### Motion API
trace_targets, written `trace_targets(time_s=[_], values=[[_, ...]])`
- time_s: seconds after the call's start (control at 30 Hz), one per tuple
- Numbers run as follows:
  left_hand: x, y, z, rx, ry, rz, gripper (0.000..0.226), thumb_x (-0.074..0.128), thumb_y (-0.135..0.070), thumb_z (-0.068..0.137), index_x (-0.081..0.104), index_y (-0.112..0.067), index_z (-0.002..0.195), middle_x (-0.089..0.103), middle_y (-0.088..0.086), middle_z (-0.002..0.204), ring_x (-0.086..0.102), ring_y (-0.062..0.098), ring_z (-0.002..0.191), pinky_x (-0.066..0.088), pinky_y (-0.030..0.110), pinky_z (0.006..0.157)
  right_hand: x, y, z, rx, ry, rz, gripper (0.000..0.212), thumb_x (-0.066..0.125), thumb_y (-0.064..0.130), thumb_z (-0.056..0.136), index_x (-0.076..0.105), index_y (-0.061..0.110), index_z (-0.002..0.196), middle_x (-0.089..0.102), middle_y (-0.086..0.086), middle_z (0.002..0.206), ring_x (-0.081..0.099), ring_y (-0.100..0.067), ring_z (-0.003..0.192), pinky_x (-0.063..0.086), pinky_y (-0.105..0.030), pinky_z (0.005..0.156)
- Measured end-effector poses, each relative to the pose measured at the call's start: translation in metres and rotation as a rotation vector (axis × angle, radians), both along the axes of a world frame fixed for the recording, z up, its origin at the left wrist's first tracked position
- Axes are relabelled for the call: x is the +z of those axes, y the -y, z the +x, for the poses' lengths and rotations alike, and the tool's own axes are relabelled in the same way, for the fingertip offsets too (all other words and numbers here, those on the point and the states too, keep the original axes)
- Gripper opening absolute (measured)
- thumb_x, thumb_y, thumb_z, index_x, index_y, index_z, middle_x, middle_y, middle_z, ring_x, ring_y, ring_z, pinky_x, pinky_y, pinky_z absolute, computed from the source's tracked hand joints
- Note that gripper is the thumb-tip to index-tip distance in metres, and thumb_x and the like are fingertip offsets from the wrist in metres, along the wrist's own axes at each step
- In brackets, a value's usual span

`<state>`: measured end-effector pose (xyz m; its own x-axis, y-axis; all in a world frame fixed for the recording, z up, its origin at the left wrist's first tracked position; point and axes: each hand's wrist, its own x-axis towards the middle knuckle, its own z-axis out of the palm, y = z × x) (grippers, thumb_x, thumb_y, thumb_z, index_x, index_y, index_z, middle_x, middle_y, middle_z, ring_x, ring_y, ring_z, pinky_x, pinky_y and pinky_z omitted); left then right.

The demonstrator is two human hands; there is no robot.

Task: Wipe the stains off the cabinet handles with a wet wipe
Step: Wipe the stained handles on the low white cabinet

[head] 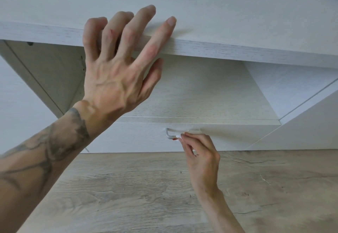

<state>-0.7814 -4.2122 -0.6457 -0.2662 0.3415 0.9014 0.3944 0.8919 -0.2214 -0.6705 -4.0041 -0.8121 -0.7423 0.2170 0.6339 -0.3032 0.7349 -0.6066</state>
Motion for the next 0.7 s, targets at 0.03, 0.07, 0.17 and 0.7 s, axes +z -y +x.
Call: trace_targets(time_s=[0.03, 0.07, 0.17, 0.7], values=[[0.000, 0.000, 0.000, -0.004, 0.003, 0.000, 0.054, 0.052, -0.031, 0.106, 0.044, -0.020, 0.159, 0.053, 0.018, 0.154, 0.039, 0.033, 0.131, 0.027, 0.053, 0.107, 0.001, 0.003, -0.001, 0.016, 0.001, 0.021, 0.023, 0.084, 0.000, 0.084, 0.083, 0.006, 0.106, 0.073, -0.003, 0.103, 0.072, -0.011, 0.097, 0.062, -0.025, 0.086], [0.000, 0.000, 0.000, -0.007, 0.003, 0.000, 0.054, 0.053, -0.031, 0.106, 0.044, -0.020, 0.159, 0.053, 0.018, 0.154, 0.039, 0.033, 0.131, 0.027, 0.053, 0.106, 0.002, 0.004, -0.002, 0.031, 0.003, 0.034, 0.024, 0.085, -0.001, 0.083, 0.083, 0.007, 0.106, 0.073, -0.004, 0.103, 0.072, -0.010, 0.097, 0.061, -0.022, 0.088], [0.000, 0.000, -0.001, -0.014, -0.004, 0.002, 0.055, 0.053, -0.030, 0.106, 0.044, -0.020, 0.159, 0.053, 0.018, 0.154, 0.040, 0.033, 0.130, 0.027, 0.054, 0.106, 0.003, -0.007, -0.001, 0.033, 0.009, 0.014, 0.026, 0.084, -0.002, 0.084, 0.082, 0.009, 0.107, 0.072, -0.002, 0.105, 0.072, -0.009, 0.101, 0.058, -0.018, 0.093], [0.000, -0.001, -0.001, -0.016, -0.012, 0.009, 0.054, 0.054, -0.028, 0.105, 0.045, -0.020, 0.158, 0.054, 0.018, 0.153, 0.041, 0.033, 0.129, 0.029, 0.055, 0.106, 0.008, 0.009, 0.011, -0.007, -0.051, -0.072, 0.020, 0.077, -0.001, 0.088, 0.080, 0.004, 0.107, 0.071, -0.004, 0.106, 0.068, -0.002, 0.097, 0.056, -0.012, 0.088]])
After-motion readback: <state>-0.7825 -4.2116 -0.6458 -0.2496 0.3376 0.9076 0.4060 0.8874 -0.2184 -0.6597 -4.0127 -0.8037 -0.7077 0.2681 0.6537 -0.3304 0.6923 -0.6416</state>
